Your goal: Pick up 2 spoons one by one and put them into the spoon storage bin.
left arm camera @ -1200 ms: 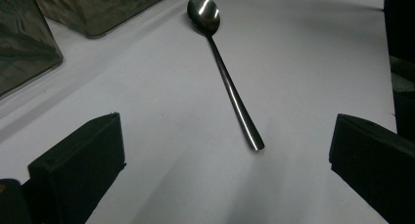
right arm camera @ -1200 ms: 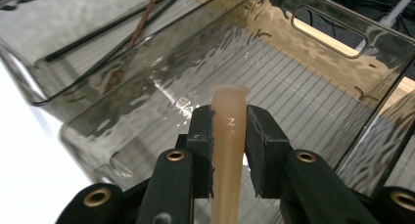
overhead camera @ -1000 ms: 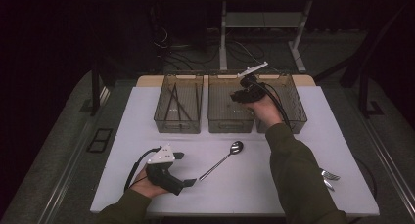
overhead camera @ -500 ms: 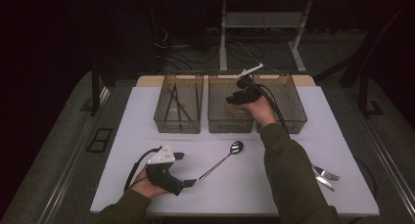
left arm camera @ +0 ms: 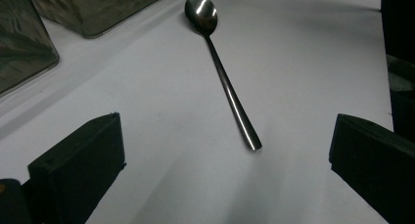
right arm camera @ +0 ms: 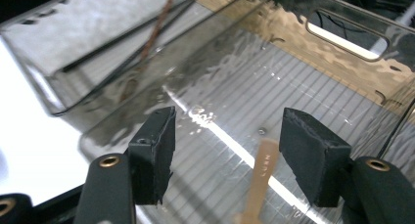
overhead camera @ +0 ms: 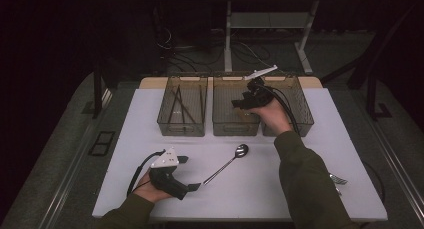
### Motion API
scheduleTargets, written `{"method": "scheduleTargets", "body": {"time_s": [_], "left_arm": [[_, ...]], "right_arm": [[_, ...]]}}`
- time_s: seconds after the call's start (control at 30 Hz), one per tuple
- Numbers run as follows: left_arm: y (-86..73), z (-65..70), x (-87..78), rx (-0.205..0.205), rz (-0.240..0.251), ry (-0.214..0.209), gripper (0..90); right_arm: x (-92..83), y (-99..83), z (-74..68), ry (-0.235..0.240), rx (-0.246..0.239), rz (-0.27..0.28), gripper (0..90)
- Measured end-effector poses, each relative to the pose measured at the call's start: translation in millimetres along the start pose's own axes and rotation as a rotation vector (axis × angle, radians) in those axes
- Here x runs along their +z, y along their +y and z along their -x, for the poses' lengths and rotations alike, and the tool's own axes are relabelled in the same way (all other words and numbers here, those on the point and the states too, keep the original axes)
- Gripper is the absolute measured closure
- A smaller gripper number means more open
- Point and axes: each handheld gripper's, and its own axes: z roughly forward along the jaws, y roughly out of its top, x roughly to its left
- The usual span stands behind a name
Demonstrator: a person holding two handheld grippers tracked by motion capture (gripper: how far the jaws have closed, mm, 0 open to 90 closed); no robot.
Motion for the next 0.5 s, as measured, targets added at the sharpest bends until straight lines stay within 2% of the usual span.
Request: {"method": "scheduleTargets", "body": {"time_s": [0.2,0.3,0.37,0.43,0.5], "left_arm": [[-0.1,0.5,-0.1,-0.007,-0.009,0.003,0.0],[-0.1,0.5,-0.2,-0.008,-0.006,0.004,0.0],[-0.1,0.4,-0.1,-0.012,-0.007,0.006,0.0],[-0.1,0.2,0.0,-0.011,-0.007,0.005,0.0],[-0.5,0.1,0.7,-0.011,-0.006,0.005,0.0]], "right_arm": [[-19.9,-10.1,-10.1,0.034,-0.019,0.029,41.3],[-28.3,-16.5,-16.4,0.052,-0.036,0.043,49.0],[-33.0,-21.3,-21.5,0.056,-0.045,0.031,55.1],[-36.3,-27.7,-26.3,0.083,-0.042,0.026,61.7],[-37.8,-34.0,-31.0,0.089,-0.063,0.005,67.3]]}}
